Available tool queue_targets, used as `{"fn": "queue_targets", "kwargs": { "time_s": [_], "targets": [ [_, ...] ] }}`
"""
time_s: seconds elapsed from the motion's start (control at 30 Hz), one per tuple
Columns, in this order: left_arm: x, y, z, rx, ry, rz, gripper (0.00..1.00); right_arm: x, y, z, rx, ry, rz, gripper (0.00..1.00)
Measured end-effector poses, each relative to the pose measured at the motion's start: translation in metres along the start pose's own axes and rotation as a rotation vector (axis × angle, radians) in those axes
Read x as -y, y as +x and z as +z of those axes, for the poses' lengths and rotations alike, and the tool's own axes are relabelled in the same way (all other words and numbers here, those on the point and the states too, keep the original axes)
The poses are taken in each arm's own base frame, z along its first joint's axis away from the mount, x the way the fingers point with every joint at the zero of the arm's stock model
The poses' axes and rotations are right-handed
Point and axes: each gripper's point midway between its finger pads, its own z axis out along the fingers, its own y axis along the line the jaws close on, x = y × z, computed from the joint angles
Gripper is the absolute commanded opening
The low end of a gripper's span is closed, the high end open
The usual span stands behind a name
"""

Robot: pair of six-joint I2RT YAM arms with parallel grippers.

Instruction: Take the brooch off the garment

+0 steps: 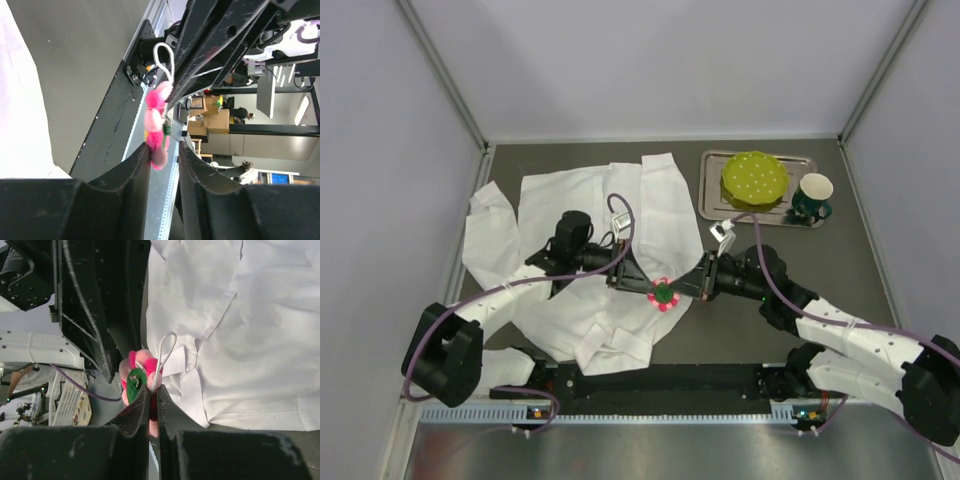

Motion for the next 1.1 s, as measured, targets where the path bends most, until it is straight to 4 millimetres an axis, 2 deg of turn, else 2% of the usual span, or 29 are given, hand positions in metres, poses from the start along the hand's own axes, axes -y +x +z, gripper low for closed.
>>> {"fn": "queue_targets", "kwargs": {
  "time_s": [0.13, 0.27, 0.4, 0.53, 0.67, 0.9, 1.07, 1.1],
  "targets": [
    [0.007, -0.005, -0.005, 0.060, -0.016, 0.009, 0.51, 0.008, 0.005, -0.002, 0.022, 0.017, 0.051, 0.00],
    [0.013, -0.005, -0.015, 0.121, -0.019, 0.014, 0.52, 0.017, 0.007, -0.003, 0.041, 0.046, 0.096, 0.00],
    [0.017, -0.007, -0.018, 0.145, -0.020, 0.014, 0.53, 0.016, 0.000, -0.003, 0.079, 0.052, 0.126, 0.00],
    [0.011, -0.008, -0.016, 0.140, -0.032, -0.015, 0.59, 0.013, -0.006, -0.003, 0.110, 0.045, 0.150, 0.00],
    [0.001, -0.006, -0.011, 0.126, -0.044, -0.065, 0.60, 0.012, -0.008, -0.003, 0.119, 0.042, 0.155, 0.00],
    [-0.001, -0.001, 0.001, 0.093, -0.031, -0.099, 0.50, 0.010, -0.010, -0.003, 0.125, 0.033, 0.150, 0.00],
    [-0.007, -0.001, 0.008, 0.081, -0.034, -0.132, 0.37, 0.009, -0.010, -0.003, 0.127, 0.031, 0.148, 0.00],
    [-0.008, -0.002, 0.009, 0.081, -0.037, -0.136, 0.32, 0.009, -0.010, -0.003, 0.127, 0.031, 0.148, 0.00]
  ]
}}
